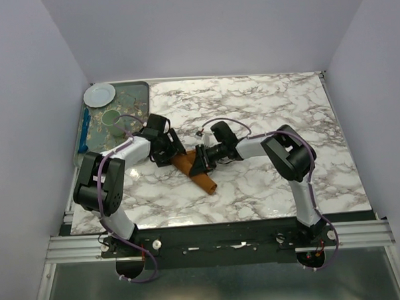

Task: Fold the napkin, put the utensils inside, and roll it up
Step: Roll the napkin with the utensil

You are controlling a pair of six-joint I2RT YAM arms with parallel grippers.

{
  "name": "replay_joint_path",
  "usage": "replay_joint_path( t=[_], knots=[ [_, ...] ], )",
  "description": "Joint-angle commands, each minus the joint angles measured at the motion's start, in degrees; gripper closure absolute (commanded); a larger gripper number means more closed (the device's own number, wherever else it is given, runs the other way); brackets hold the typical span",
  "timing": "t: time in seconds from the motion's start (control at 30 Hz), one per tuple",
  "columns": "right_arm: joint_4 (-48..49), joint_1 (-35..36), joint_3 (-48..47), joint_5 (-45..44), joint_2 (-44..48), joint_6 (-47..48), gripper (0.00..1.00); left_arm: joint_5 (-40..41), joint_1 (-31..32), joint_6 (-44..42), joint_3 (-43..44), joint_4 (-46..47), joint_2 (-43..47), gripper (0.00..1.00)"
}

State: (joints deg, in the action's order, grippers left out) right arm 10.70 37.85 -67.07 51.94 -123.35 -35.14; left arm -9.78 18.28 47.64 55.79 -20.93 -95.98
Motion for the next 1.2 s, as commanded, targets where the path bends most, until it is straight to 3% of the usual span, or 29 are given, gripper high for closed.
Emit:
replay_joint_path(
  t=[0.0,0.13,0.27,0.3,0.5,0.57,0.6,0.67,0.8,1.0,1.03,1.1,1.17],
  knots=[
    [-7.1,-0.1,2.9,-6.2,2.5,4.1,0.58,4.2,0.3,1.9,-2.1,-0.6,-3.8,0.20],
    [-15.4,1.5,2.1,-13.9,8.7,10.4,0.50,4.5,0.3,1.8,-3.4,0.9,-2.9,0.33],
    [-25.3,4.4,0.2,-25.5,14.3,14.8,0.46,3.5,0.3,1.5,-3.8,1.9,-2.5,0.37],
    [-26.9,5.5,-0.4,-33.6,16.3,15.8,0.45,3.4,0.3,1.3,-3.7,1.8,-2.5,0.37],
    [-33.8,16.0,-4.3,-62.4,18.4,20.5,0.34,2.4,0.3,1.0,-3.3,1.8,-2.5,0.38],
    [-34.6,19.4,-5.4,-67.5,17.7,21.5,0.32,2.0,0.2,0.7,-3.1,1.7,-2.6,0.39],
    [-34.7,20.4,-6.6,-71.7,17.3,21.9,0.27,1.7,0.1,0.8,-3.1,1.7,-2.7,0.39],
    [-36.1,23.3,-8.4,-76.0,14.6,23.3,0.00,1.0,0.0,0.7,-3.1,1.7,-2.9,0.40],
    [-39.2,25.9,-14.8,-82.4,9.5,24.8,0.00,-0.3,-0.4,0.7,-3.2,2.1,-3.6,0.41],
    [-38.6,26.5,-17.8,-81.4,5.1,23.8,0.03,-1.6,-0.9,1.1,-3.8,2.6,-3.4,0.41],
    [-38.3,26.5,-17.5,-81.3,5.0,23.3,0.05,-1.7,-1.1,1.1,-3.9,2.6,-3.3,0.41],
    [-36.5,26.5,-15.9,-80.5,5.3,23.3,0.19,-2.2,-1.5,1.1,-4.5,3.3,-2.7,0.41],
    [-35.1,26.4,-14.7,-80.2,5.2,23.5,0.25,-2.5,-1.8,1.0,-5.0,3.7,-2.5,0.41]
  ],
)
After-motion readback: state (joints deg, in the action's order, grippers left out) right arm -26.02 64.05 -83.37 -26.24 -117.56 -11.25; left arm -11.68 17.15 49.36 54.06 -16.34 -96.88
